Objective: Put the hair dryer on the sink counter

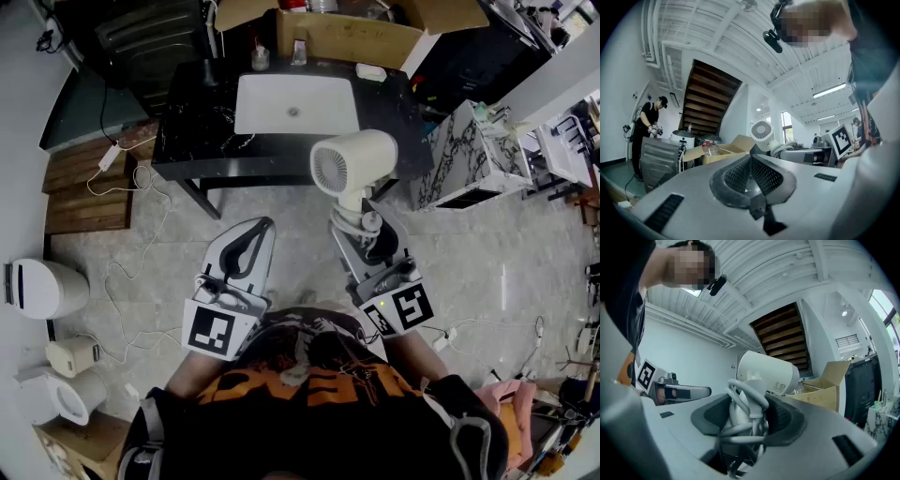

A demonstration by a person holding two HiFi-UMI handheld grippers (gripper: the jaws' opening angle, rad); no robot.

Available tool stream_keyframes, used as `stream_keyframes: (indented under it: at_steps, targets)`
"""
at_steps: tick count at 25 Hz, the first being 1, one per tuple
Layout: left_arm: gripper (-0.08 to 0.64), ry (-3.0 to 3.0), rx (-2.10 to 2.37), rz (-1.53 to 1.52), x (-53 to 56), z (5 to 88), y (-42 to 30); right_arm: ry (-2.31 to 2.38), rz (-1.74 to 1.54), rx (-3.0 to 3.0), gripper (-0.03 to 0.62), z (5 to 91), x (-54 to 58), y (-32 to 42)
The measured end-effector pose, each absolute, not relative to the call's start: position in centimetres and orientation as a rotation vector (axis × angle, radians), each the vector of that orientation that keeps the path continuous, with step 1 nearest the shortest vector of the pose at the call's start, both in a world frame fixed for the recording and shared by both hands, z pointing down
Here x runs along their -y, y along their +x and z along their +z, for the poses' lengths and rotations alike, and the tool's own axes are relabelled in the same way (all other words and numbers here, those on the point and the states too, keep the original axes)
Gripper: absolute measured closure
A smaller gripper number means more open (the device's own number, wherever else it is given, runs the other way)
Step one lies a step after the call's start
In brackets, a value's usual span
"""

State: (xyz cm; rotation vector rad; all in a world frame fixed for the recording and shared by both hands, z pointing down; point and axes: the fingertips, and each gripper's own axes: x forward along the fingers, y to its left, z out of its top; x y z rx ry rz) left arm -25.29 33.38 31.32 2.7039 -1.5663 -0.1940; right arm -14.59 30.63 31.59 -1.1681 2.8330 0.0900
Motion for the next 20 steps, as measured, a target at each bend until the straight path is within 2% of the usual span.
stream_keyframes:
  at_steps: [20]
  targets:
    - [0.528, 2.836, 1.328, -0.233, -32.1, 32.2, -27.3, -1.261, 0.116, -2.785, 0.357, 31.3, -29.0, -17.3]
